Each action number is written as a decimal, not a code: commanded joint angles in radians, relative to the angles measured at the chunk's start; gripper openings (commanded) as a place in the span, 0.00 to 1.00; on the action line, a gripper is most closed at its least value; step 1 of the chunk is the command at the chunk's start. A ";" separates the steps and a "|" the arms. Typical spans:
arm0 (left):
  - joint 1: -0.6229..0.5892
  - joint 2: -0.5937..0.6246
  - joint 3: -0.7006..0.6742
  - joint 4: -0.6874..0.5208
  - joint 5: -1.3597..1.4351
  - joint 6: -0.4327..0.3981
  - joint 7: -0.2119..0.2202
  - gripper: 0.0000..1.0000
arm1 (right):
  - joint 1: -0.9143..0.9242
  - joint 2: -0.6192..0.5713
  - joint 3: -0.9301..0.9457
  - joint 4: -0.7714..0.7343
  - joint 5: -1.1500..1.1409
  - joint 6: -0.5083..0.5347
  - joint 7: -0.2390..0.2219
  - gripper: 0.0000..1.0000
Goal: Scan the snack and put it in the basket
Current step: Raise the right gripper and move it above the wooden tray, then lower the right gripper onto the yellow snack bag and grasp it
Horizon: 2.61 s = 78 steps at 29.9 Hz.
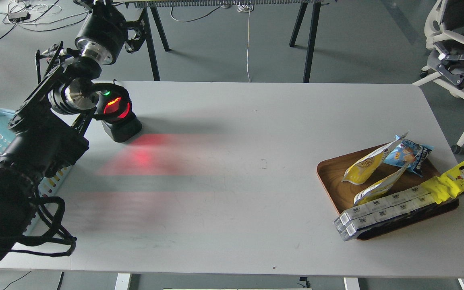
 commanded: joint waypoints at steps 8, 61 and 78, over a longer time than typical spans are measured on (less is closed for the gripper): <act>-0.009 0.006 -0.008 0.001 -0.008 -0.006 0.001 1.00 | 0.001 0.077 0.029 -0.014 -0.003 0.000 0.000 1.00; -0.030 0.052 -0.011 -0.009 -0.010 0.029 -0.001 1.00 | 1.353 0.076 -1.385 0.483 -0.236 -0.293 -0.457 1.00; -0.030 0.046 -0.003 -0.009 -0.010 0.031 0.001 1.00 | 1.200 0.094 -1.345 0.604 -0.018 -0.578 -0.571 1.00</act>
